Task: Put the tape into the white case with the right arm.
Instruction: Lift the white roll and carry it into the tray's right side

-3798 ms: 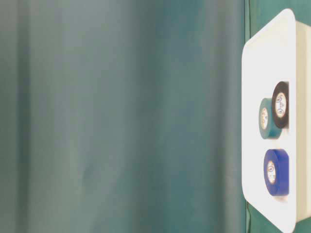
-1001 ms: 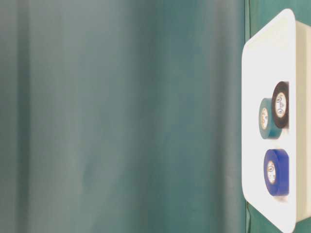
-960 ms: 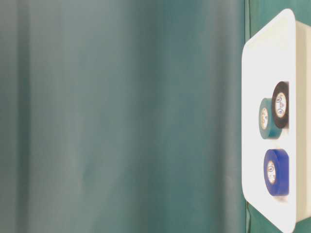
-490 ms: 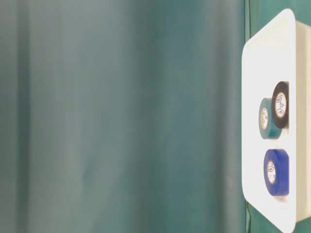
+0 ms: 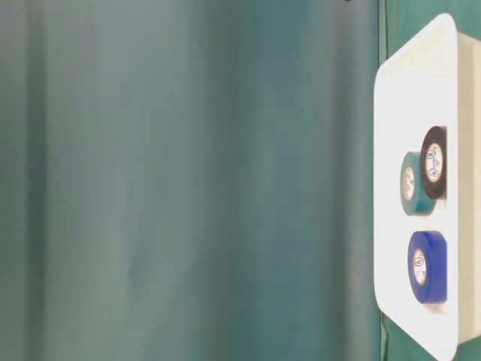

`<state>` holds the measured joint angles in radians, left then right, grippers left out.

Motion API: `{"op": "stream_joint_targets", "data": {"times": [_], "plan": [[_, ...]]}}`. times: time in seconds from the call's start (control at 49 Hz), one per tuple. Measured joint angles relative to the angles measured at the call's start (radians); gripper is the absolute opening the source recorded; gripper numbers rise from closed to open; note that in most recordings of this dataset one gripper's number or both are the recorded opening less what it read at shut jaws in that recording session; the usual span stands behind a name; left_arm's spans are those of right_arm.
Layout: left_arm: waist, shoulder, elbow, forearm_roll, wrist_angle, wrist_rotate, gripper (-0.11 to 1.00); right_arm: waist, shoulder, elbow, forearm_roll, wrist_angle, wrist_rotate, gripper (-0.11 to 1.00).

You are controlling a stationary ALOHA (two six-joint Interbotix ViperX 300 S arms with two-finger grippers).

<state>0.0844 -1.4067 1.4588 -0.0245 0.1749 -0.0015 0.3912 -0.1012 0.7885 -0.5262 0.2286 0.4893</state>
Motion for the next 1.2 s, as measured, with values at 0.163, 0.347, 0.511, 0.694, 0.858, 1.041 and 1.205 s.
{"op": "stream_joint_targets", "data": {"times": [0.163, 0.347, 0.511, 0.694, 0.858, 1.041, 1.205], "plan": [[0.000, 0.000, 0.000, 0.000, 0.000, -0.002, 0.01, -0.008, 0.000, 0.000, -0.002, 0.009, 0.000, 0.01], [0.000, 0.000, 0.000, 0.000, 0.000, 0.000, 0.01, -0.089, -0.002, 0.000, -0.003, 0.009, -0.002, 0.01], [0.000, 0.000, 0.000, 0.000, -0.002, 0.000, 0.01, -0.215, 0.000, 0.000, -0.018, 0.009, -0.009, 0.01], [0.000, 0.000, 0.000, 0.000, -0.002, 0.000, 0.01, -0.347, -0.002, -0.008, -0.071, 0.006, -0.009, 0.01], [0.000, 0.000, 0.000, 0.000, -0.002, 0.000, 0.01, -0.443, 0.000, -0.015, -0.097, 0.000, -0.009, 0.01], [0.002, 0.000, 0.000, 0.000, 0.000, 0.000, 0.01, -0.537, -0.002, -0.015, -0.100, -0.005, -0.009, 0.01], [0.000, 0.000, 0.000, 0.000, -0.002, 0.000, 0.01, -0.581, -0.002, -0.015, -0.101, -0.012, -0.005, 0.01]]}}
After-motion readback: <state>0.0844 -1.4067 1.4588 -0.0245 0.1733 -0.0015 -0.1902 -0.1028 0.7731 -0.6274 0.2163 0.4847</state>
